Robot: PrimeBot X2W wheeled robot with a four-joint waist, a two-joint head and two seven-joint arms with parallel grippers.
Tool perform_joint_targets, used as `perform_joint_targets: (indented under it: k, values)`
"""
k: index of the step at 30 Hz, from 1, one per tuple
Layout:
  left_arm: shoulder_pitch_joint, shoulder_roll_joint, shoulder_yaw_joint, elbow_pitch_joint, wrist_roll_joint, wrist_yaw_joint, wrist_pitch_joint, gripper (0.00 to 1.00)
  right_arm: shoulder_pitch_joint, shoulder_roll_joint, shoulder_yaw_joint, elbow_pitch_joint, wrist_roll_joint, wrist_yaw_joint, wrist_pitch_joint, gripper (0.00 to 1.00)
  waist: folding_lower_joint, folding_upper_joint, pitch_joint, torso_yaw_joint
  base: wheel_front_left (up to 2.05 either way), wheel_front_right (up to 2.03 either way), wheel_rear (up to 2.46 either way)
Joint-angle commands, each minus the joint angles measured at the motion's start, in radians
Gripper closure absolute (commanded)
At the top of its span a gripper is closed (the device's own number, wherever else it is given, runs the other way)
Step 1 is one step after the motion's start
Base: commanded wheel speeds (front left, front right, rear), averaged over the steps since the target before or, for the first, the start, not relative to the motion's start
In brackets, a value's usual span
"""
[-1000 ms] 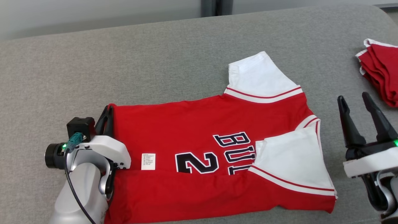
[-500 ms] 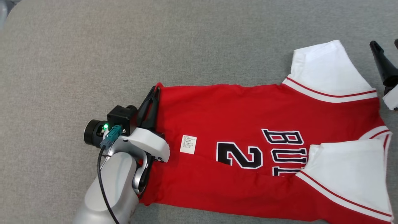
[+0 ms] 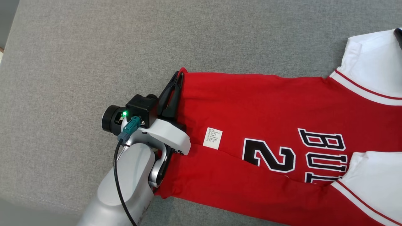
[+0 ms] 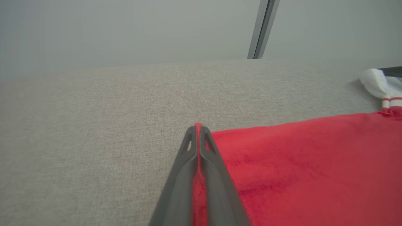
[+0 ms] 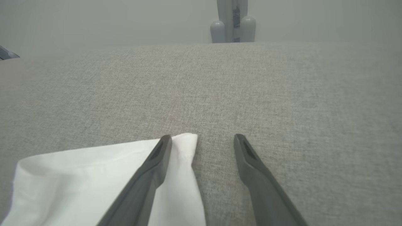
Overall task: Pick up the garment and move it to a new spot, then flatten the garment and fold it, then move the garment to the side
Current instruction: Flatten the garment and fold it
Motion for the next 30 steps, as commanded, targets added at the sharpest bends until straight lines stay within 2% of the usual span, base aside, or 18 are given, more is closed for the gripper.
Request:
perform_joint_targets:
  k: [1, 5, 6, 7, 8, 18, 30]
  values:
    - [-0.016, 0.004, -0.003, -0.004, -0.007, 0.009, -0.004, 1.00, -0.014, -0.008, 0.011, 0.007, 0.013, 0.000, 0.004, 0.00, 0.0000, 0.0000, 0.008, 0.008, 0.00, 0.00, 0.00]
    - [-0.025, 0.004, -0.018, -0.010, -0.016, 0.020, -0.004, 1.00, -0.039, -0.015, 0.073, 0.032, 0.036, 0.000, 0.013, 0.00, 0.0000, 0.0000, 0.015, 0.014, 0.00, 0.00, 0.00]
    - [-0.027, 0.004, -0.021, -0.011, -0.017, 0.021, -0.004, 1.00, -0.042, -0.014, 0.087, 0.034, 0.043, 0.000, 0.013, 0.16, 0.0000, 0.0000, 0.016, 0.014, 0.00, 0.00, 0.00]
    - [-0.027, 0.004, -0.024, -0.010, -0.018, 0.023, -0.004, 1.00, -0.045, -0.013, 0.098, 0.035, 0.053, 0.000, 0.014, 0.67, 0.0000, 0.0000, 0.017, 0.014, 0.00, 0.00, 0.00]
    - [-0.028, 0.004, -0.025, -0.009, -0.020, 0.026, -0.004, 1.00, -0.051, -0.014, 0.113, 0.033, 0.060, 0.000, 0.013, 1.00, 0.0000, 0.0000, 0.018, 0.014, 0.00, 0.00, 0.00]
    - [-0.025, 0.004, 0.013, 0.022, -0.002, 0.039, -0.004, 1.00, -0.093, -0.018, 0.213, 0.007, 0.128, 0.000, -0.076, 1.00, 0.0000, 0.0000, -0.005, -0.019, 0.00, 0.00, 0.00]
    - [-0.017, 0.018, 0.086, 0.104, 0.030, 0.011, -0.004, 1.00, -0.096, -0.019, 0.327, -0.049, 0.200, 0.000, -0.250, 1.00, 0.0000, 0.0000, -0.083, -0.102, 0.00, 0.00, 0.00]
